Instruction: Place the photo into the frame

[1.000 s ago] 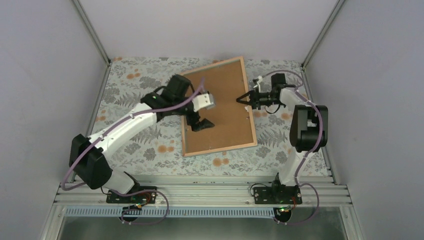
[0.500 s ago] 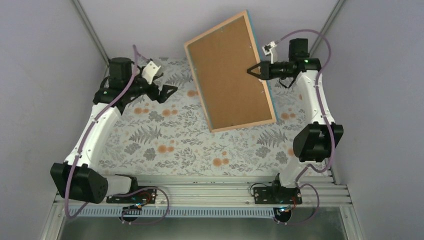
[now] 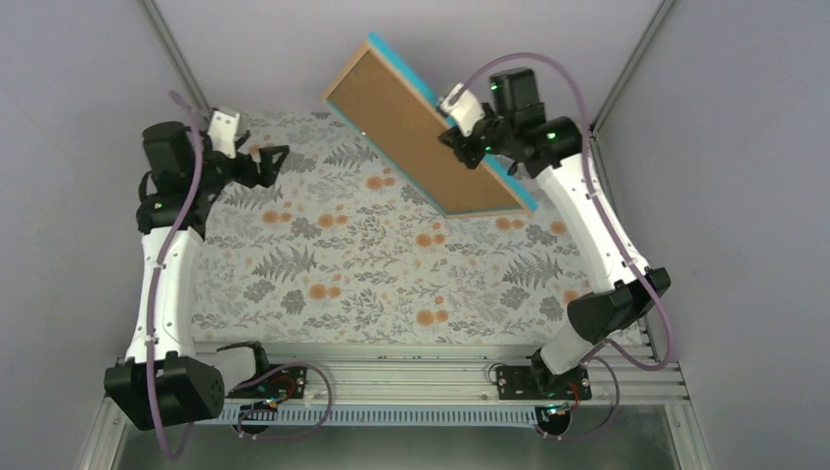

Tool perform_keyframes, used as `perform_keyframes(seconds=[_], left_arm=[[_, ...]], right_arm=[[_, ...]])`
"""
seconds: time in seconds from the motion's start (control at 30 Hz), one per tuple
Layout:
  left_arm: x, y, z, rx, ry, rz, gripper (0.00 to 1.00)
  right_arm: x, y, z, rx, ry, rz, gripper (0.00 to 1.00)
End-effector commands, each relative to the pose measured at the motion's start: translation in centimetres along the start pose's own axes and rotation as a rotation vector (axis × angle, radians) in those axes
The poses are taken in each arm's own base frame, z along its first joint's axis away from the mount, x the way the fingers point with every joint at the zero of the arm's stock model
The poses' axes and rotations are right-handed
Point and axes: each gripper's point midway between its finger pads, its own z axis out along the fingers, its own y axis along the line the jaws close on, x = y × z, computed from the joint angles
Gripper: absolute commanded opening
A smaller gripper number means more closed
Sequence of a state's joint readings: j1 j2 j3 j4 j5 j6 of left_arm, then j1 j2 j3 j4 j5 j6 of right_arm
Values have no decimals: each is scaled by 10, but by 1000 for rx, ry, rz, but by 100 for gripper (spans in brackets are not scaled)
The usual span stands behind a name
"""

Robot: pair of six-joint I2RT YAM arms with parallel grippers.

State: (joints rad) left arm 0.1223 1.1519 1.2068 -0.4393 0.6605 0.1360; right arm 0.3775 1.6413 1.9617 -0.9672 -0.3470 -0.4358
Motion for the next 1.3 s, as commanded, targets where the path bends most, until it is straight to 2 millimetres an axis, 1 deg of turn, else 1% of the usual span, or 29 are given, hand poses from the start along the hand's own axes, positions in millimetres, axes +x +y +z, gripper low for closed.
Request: perform_keyframes(seconds=[0.0, 0.03, 0.07, 0.1, 0.17, 0.27, 0.37, 0.47, 0.53, 0.7, 0.8, 0.87, 0.93, 1.0, 1.13, 1.27], left_arm=[[-8, 34, -25, -124, -59, -90, 100], [-9, 39, -27, -142, -62, -97, 100], [-9, 43, -30, -158, -66, -105, 100], [-9, 47, -32, -166, -68, -113, 100], [-12, 50, -35, -170, -77, -126, 100], [-13, 56, -39, -190, -80, -132, 100], [-12, 59, -41, -207, -81, -131, 100], [-10, 61, -41, -212, -77, -132, 100], [-7, 64, -40, -217, -73, -134, 100], [-3, 74, -38, -257, -48, -129, 100], [-1, 77, -35, -255, -36, -134, 100], [1, 78, -31, -240, -28, -144, 100], [4, 80, -27, -226, -18, -157, 100], [4, 83, -25, -229, -10, -162, 100], [7, 95, -25, -288, 7, -156, 100], [14, 101, -27, -331, 22, -146, 100]], right_arm=[[-56, 12, -25, 264, -136, -283, 3], [-55, 18, -21, 301, -121, -323, 3], [-53, 28, -18, 322, -112, -366, 3], [-44, 39, -8, 331, -85, -401, 3], [-35, 53, 3, 355, -53, -463, 4], [-21, 72, 16, 354, -18, -519, 4], [-8, 87, 26, 367, 5, -570, 4], [8, 101, 37, 368, 19, -599, 4], [23, 108, 48, 376, 38, -629, 4], [59, 120, 74, 426, 38, -720, 4], [76, 126, 84, 455, 21, -755, 7], [87, 132, 92, 454, 17, -761, 13], [104, 139, 103, 438, 33, -766, 26], [116, 147, 112, 429, 36, -766, 32], [140, 168, 130, 393, 62, -770, 46], [158, 187, 142, 357, 85, -765, 63]])
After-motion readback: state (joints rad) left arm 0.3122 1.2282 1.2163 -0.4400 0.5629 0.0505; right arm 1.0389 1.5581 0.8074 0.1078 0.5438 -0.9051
